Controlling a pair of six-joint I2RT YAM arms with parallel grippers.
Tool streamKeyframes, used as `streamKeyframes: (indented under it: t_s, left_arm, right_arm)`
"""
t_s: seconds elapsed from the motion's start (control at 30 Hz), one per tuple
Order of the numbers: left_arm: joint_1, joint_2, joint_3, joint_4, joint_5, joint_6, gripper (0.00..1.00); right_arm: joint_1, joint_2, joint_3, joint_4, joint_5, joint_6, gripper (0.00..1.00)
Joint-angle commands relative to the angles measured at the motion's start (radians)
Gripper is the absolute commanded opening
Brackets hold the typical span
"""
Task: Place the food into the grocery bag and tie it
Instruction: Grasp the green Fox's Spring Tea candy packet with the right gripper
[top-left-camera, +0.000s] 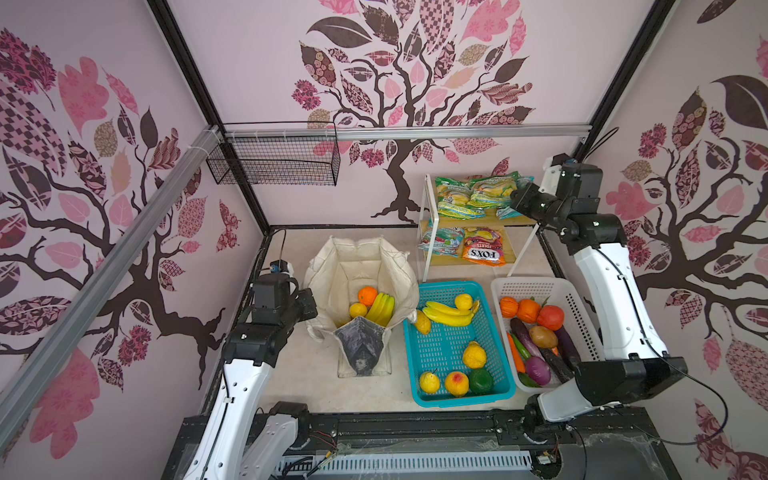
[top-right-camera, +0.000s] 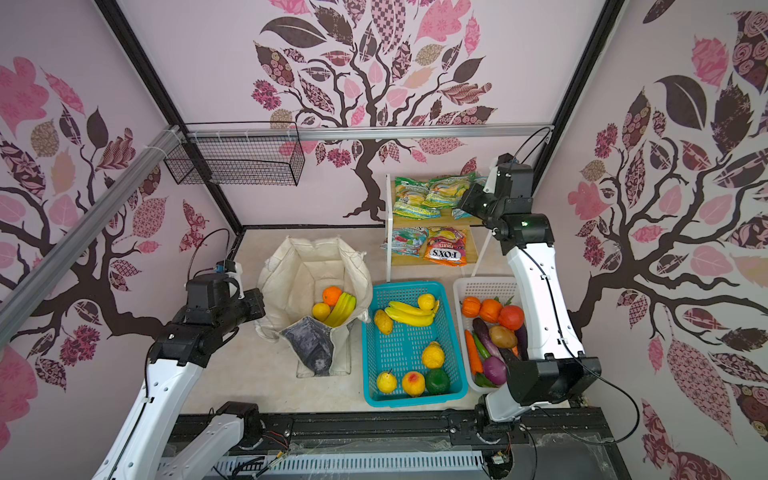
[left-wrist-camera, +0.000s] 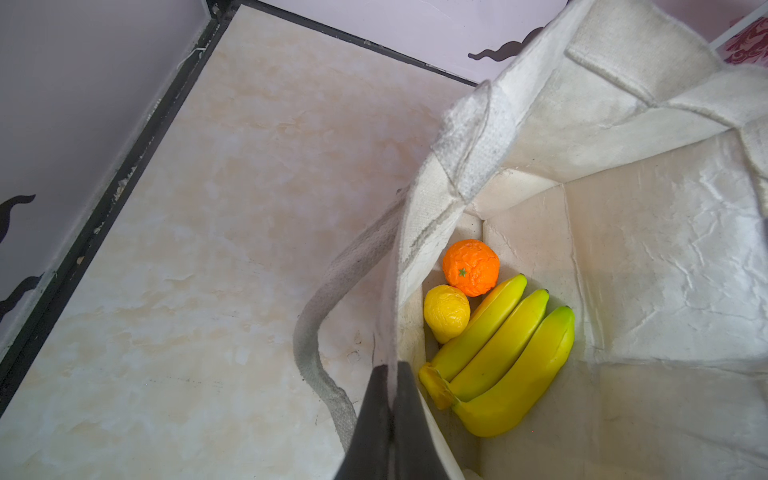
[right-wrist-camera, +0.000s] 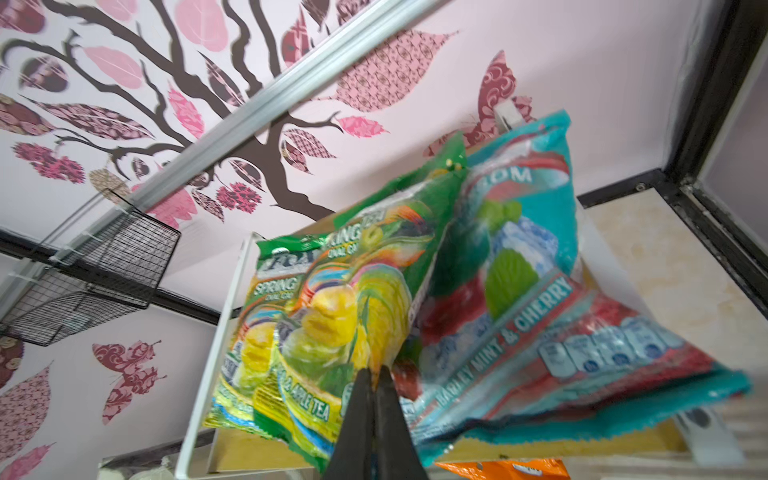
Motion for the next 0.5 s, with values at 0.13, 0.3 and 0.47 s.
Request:
streamKeyframes:
  t_s: [0.13, 0.3, 0.47]
  left_arm:
    - [0.003, -0.002, -0.024, 0.018, 0.019, 0.008, 0.0]
    - [0.004, -0.003, -0.025, 0.02, 0.023, 0.008, 0.0]
    - [0.004, -0.004, -0.024, 0.018, 0.019, 0.008, 0.0]
  right_arm:
    - [-0.003, 0.03, 0.18, -0.019, -0.076, -0.003, 0.0]
    - [-0.004, 0.108, 0.356, -0.082, -0.132, 0.001, 0.0]
    - [-0.002, 0.137, 0.437, -0.098, -0.19, 0.031, 0.0]
